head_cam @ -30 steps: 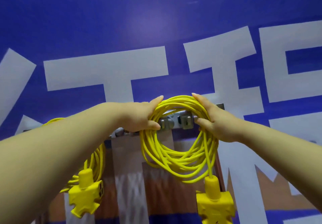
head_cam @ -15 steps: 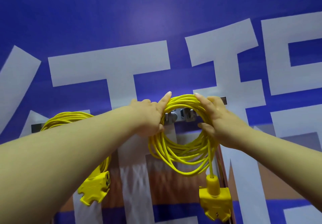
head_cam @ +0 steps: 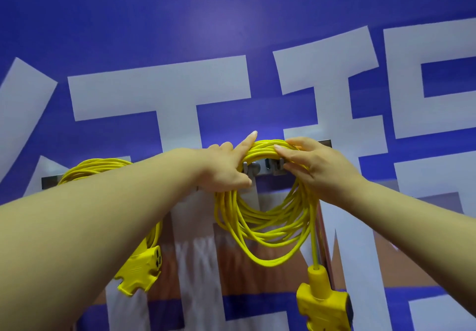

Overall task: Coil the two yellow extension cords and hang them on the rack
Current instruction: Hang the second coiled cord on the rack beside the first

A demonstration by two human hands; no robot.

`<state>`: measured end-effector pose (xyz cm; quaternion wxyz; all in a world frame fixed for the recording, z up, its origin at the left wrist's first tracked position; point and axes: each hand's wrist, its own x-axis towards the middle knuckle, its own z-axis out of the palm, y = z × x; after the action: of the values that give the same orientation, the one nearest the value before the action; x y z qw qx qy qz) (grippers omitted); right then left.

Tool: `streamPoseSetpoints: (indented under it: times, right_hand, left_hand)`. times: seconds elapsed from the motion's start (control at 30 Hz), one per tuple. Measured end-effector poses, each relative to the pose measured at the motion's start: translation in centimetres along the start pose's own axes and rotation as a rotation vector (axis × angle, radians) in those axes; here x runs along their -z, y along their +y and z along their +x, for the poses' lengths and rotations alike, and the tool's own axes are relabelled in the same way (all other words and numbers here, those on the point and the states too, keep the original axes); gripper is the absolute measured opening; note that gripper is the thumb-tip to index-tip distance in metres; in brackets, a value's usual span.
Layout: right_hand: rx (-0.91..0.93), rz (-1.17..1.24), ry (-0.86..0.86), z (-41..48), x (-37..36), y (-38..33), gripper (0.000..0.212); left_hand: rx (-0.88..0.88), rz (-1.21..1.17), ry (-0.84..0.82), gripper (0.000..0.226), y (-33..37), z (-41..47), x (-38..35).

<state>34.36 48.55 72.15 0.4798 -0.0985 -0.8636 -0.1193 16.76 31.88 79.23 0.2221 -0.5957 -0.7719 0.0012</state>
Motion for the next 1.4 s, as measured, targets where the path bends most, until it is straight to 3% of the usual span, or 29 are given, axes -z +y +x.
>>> streamPoseSetpoints:
  times: [0.1, 0.2, 0.37, 0.53, 0.63, 0.73, 0.83, 1.03, 1.27, 1.4]
  right_hand:
    - [0.022, -0.023, -0.032, 0.1, 0.5, 0.0, 0.045]
    - [0.019, -0.043, -0.059, 0.0, 0.5, 0.0, 0.046]
    - [0.008, -0.022, -0.038, 0.0, -0.1, 0.0, 0.044]
    - [-0.012, -0.021, -0.035, 0.0, -0.3, 0.1, 0.044]
    - [-0.021, -0.006, -0.029, -0.1, -0.4, 0.0, 0.044]
    - [-0.026, 0.011, -0.013, -0.1, -0.5, 0.1, 0.044]
    - [-0.037, 0.033, -0.002, -0.3, -0.7, 0.0, 0.045]
    - [-0.111, 0.156, 0.118, -0.8, -1.8, -0.1, 0.041]
    - [-0.176, 0.248, 0.129, -0.5, -2.2, -0.1, 0.037]
    - [-0.208, 0.274, 0.095, -0.5, -1.4, -0.7, 0.036]
  left_hand:
    - [-0.028, -0.175, 0.02, 0.072, -0.9, -1.2, 1.3]
    - [-0.06, -0.225, 0.285, 0.042, -2.2, -2.7, 1.2]
    - [-0.039, -0.409, 0.417, 0.025, -2.1, -3.3, -0.5]
    - [0.017, -0.321, 0.374, 0.053, -1.4, -3.7, -0.3]
    - [0.036, -0.286, 0.451, 0.044, -1.1, -3.3, -0.7]
    - [0.049, -0.441, 0.557, 0.024, -1.3, -2.8, -1.4]
    - [0.041, -0.486, 0.632, 0.018, -1.5, -2.3, -2.3]
    - [-0.148, -0.096, 0.742, 0.024, -1.7, -2.8, -4.3]
    - [-0.156, -0.05, 0.657, 0.048, -2.2, -3.3, -5.6]
    - [-0.1, -0.098, 0.556, 0.051, -1.6, -3.9, -4.8]
